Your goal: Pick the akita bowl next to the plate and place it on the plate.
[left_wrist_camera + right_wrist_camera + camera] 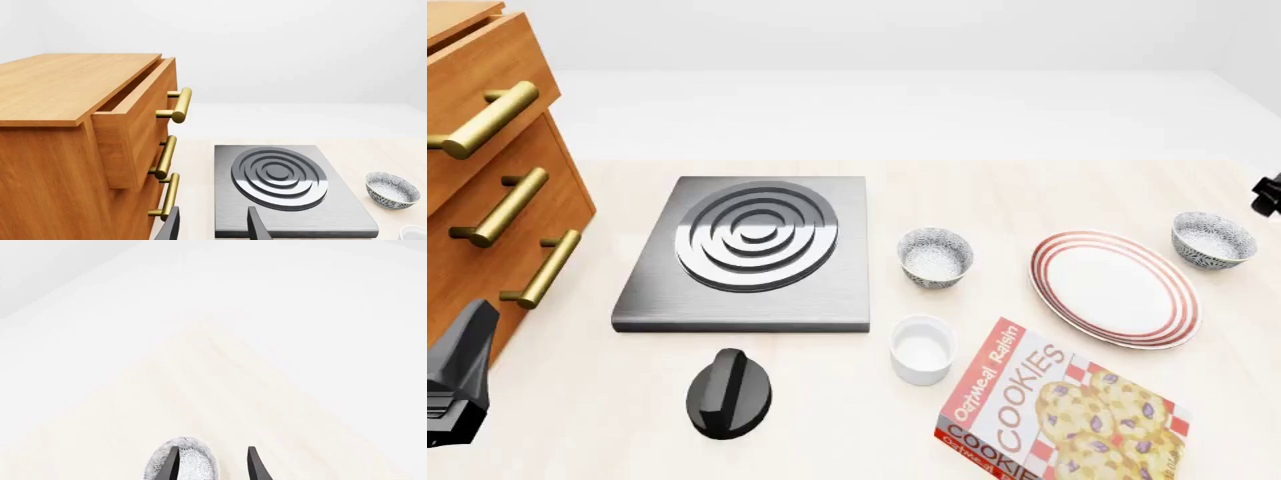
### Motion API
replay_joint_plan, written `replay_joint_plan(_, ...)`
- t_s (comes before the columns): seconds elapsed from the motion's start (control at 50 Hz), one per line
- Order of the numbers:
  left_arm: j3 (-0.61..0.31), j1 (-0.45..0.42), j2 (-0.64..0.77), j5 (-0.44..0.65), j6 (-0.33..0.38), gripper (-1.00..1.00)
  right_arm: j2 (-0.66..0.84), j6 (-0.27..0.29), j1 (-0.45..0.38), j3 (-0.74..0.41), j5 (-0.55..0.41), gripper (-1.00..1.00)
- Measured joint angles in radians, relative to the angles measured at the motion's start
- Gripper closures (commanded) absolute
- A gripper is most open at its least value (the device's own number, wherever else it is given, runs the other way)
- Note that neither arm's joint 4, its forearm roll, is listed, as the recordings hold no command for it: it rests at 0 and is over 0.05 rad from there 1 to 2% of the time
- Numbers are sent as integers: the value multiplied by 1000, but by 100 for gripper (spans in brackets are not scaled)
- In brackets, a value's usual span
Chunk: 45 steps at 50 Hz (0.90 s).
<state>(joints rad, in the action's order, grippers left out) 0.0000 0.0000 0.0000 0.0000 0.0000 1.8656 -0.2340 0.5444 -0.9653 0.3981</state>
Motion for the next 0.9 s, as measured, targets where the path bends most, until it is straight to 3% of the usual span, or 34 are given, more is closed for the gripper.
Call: replay_joint_plan(0.9,0,0,0,0,0,-100,123,-39,-1,-41,-37,-100)
